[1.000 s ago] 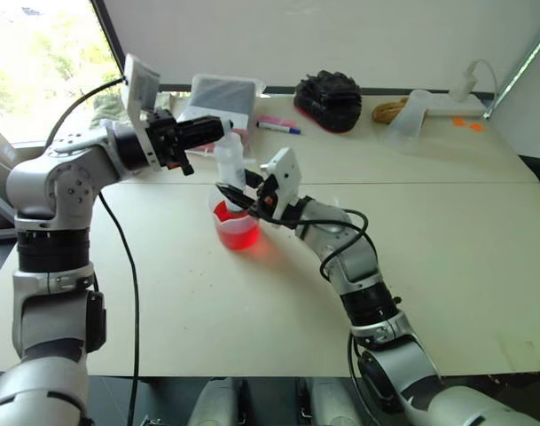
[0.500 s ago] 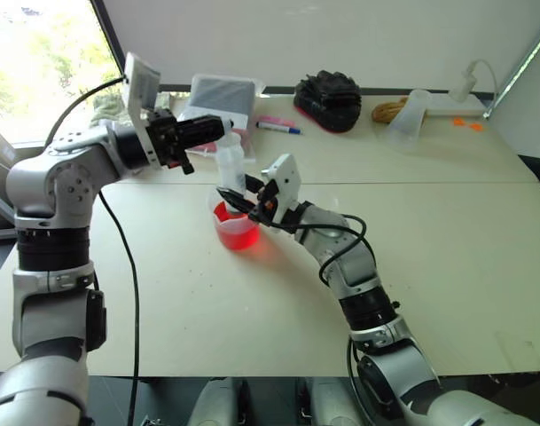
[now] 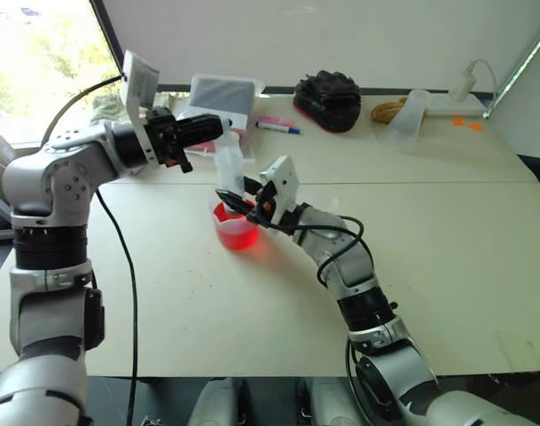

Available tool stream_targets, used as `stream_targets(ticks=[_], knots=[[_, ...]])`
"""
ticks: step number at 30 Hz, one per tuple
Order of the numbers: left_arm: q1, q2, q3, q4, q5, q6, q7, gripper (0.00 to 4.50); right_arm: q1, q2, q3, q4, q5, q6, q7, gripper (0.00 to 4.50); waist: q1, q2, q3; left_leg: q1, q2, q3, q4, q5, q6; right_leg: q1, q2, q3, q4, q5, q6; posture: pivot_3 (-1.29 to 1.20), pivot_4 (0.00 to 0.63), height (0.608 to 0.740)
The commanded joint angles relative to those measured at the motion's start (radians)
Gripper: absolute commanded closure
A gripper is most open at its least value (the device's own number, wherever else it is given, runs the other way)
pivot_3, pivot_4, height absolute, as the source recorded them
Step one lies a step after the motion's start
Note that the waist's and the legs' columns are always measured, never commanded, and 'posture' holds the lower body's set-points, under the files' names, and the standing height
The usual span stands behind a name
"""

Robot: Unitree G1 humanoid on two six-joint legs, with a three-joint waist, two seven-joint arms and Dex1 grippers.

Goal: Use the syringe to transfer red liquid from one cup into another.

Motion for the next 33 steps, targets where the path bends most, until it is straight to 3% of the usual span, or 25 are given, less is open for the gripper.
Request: stream_targets(ticks=[1,3,4,12,21,33], knots=[[-0.047,0.017,0.041,-0.053,-0.027,-0.018,0.0,4.47,0.006,0.017,0.068,0.007,-0.011,0.0,0.032,3.06,0.0,0.0,0.0,0.0,0.0,0.0,0.0,0.0,0.0,0.0,0.0,0.0,0.0,0.0,0.0,0.0,0.15,0.74],[-0.033,0.02,0.041,-0.066,-0.03,-0.014,-0.005,4.47,0.002,0.015,0.068,0.004,-0.014,-0.004,0.033,3.06,0.0,0.0,0.0,0.0,0.0,0.0,0.0,0.0,0.0,0.0,0.0,0.0,0.0,0.0,0.0,0.0,0.15,0.74],[-0.027,0.02,0.042,-0.07,-0.029,-0.016,-0.006,3.77,0.0,0.013,0.068,0.003,-0.015,-0.005,0.033,3.06,0.0,0.0,0.0,0.0,0.0,0.0,0.0,0.0,0.0,0.0,0.0,0.0,0.0,0.0,0.0,0.0,0.15,0.74],[0.002,0.028,0.035,-0.081,-0.007,-0.048,-0.002,1.41,-0.009,0.003,0.067,-0.02,-0.013,0.0,0.033,3.06,0.0,0.0,0.0,0.0,0.0,0.0,0.0,0.0,0.0,0.0,0.0,0.0,0.0,0.0,0.0,0.0,0.15,0.74],[0.02,0.057,0.057,-0.073,0.003,-0.053,-0.013,1.41,-0.032,-0.01,0.038,-0.02,-0.011,0.0,0.029,3.06,-0.001,0.0,0.0,0.0,0.0,0.0,0.0,0.0,0.0,0.0,0.0,0.0,0.0,0.0,0.0,0.0,0.15,0.74],[0.13,0.176,0.124,-0.091,-0.008,-0.029,-0.037,1.41,-0.044,-0.031,0.003,-0.071,0.015,0.034,0.006,3.06,-0.001,0.0,0.0,0.001,0.0,0.0,0.0,0.0,0.0,0.0,0.0,0.0,0.0,0.0,0.0,0.0,0.15,0.74]])
